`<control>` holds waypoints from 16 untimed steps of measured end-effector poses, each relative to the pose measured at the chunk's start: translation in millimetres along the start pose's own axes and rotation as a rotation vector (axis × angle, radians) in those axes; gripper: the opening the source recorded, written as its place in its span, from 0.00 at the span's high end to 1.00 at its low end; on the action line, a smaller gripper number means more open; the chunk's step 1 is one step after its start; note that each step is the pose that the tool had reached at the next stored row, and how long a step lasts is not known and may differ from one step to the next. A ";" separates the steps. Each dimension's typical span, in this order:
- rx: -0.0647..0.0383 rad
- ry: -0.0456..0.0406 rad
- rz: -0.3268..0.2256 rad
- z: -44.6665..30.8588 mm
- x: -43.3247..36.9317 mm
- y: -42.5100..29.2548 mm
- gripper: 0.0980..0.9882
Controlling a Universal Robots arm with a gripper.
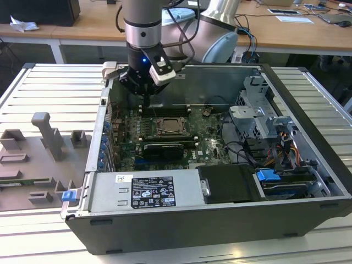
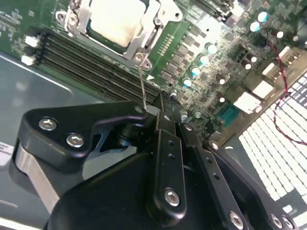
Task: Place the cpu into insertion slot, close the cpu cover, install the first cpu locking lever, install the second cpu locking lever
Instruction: 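Install the first cpu locking lever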
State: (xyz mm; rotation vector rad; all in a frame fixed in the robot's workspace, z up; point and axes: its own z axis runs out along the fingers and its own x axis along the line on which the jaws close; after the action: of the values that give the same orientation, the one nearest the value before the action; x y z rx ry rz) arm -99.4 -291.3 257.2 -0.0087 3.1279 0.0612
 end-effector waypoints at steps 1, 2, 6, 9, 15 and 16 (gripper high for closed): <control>0.000 0.0000 0.000 0.0 -2.2 0.0 0.99; 0.000 0.0000 0.000 0.1 -6.5 0.0 0.99; 0.000 0.0000 0.000 1.5 -33.5 0.9 0.99; -0.001 -0.0001 0.000 3.9 -49.3 1.2 0.99; -0.051 -0.0003 0.000 5.7 -52.4 1.1 0.99; -0.056 -0.0004 0.000 6.3 -52.5 1.1 0.99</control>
State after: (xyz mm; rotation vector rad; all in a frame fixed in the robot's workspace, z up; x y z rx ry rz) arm -46.9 -289.7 251.6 -0.0098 3.1247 0.1484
